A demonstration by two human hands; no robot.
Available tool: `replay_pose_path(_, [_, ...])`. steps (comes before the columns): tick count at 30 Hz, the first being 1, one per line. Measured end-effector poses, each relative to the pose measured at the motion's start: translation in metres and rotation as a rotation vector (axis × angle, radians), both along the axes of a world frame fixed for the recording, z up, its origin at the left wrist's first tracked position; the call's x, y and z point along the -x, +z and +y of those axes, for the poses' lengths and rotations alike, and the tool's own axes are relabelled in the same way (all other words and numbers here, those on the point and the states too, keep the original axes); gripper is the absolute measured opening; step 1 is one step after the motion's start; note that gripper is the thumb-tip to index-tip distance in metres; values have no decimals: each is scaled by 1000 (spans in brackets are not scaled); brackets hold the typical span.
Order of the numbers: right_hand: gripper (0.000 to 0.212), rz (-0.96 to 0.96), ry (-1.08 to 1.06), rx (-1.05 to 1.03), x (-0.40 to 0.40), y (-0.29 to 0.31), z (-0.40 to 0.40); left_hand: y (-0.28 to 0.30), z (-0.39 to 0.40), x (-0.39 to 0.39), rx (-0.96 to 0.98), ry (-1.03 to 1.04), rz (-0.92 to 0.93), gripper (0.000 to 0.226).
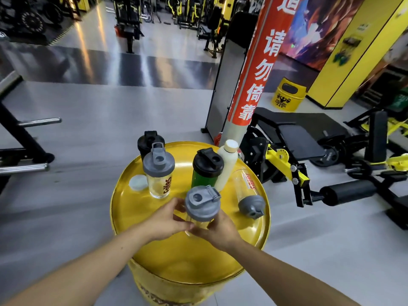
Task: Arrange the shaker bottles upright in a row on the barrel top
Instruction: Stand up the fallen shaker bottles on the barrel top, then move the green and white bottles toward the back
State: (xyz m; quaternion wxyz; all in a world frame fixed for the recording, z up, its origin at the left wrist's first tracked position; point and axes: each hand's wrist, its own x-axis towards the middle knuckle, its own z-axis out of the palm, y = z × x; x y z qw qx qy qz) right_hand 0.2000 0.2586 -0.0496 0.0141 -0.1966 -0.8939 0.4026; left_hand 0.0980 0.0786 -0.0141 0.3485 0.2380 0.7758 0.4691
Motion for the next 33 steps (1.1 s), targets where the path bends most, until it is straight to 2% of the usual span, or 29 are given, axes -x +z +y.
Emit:
replay_pose_path(4, [90, -38, 32, 39, -8, 12, 16, 6, 10, 3, 68, -7, 63, 52])
replay_pose_path(6, [88, -93, 102, -19, -13, 20, 25, 9, 13, 10, 105, -21, 132, 46])
replay_pose_path(9, [64, -141, 189, -150, -13, 37, 41, 21, 16, 22, 150, -37, 238, 40])
replay_pose_path(12, [48, -92, 192, -286, -1, 65, 63, 43, 21, 37, 135, 46, 273, 32])
replay_pose_path(16, [41, 41, 185, -393, 29, 118, 88, 73, 36, 60, 73, 137, 303, 21])
replay_pose_path(18, [44, 88, 222, -439, 44, 140, 98, 86, 46, 67, 62, 155, 327, 30])
replay_pose_path(21, [48, 159, 264, -516, 68, 158, 115, 100, 64, 74, 56, 168, 352, 59])
replay_pose_path(25, [47, 277, 335, -713, 96, 168, 138, 107, 90, 78, 147, 43, 472, 95])
replay_pose_path(27, [52, 197, 392, -762, 110, 170, 150, 107, 105, 77, 238, -45, 529, 103])
replay_pose_path(31, [69, -67, 537, -648, 133, 165, 170, 100, 131, 79, 435, -126, 594, 111])
replay_pose_path(33, [74, -118, 579, -611, 140, 161, 177, 95, 137, 81, 475, -109, 591, 112])
